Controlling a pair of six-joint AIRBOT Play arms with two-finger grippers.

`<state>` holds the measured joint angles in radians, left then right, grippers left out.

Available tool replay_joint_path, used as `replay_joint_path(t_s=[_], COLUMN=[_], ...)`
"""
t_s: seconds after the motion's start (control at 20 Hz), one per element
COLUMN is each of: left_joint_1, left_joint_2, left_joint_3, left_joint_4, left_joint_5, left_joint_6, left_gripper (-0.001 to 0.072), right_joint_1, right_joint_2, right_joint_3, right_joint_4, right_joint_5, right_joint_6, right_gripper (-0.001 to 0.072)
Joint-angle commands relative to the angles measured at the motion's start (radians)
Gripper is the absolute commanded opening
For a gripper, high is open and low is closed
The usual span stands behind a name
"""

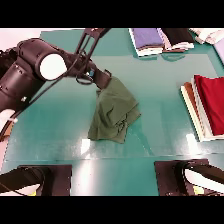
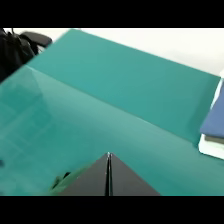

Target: Fold the shirts.

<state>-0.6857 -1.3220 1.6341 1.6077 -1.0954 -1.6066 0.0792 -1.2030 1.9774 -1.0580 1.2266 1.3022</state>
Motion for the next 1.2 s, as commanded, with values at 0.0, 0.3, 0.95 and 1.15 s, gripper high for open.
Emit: replay_joint_path(t_s=[0.0, 0.3, 0.95, 1.15], left_joint_1=[0.159, 0.331, 0.239, 0.295], left_joint_2=[-0.034, -0.064, -0.032, -0.009], left_joint_3=[0.002, -0.203, -0.799, -0.724], left_joint_4=[-0.048, -0.274, -0.669, -0.628], left_joint_5=[-0.02, -0.129, -0.045, -0.056], left_joint_6=[-0.017, 0.063, 0.203, 0.223], left_gripper=[0.0618, 0.0618, 0.0589, 0.0023], right_joint_1=[0.0, 0.0, 0.0, 0.0], right_joint_2=[0.002, 0.002, 0.002, 0.0], right_joint_3=[0.005, 0.002, 0.002, -0.007], right_joint_4=[-0.044, -0.045, -0.044, -0.043], right_joint_5=[0.056, 0.111, 0.138, 0.149], right_joint_6=[0.008, 0.018, 0.018, 0.019], right_gripper=[0.0022, 0.0022, 0.0022, 0.0023])
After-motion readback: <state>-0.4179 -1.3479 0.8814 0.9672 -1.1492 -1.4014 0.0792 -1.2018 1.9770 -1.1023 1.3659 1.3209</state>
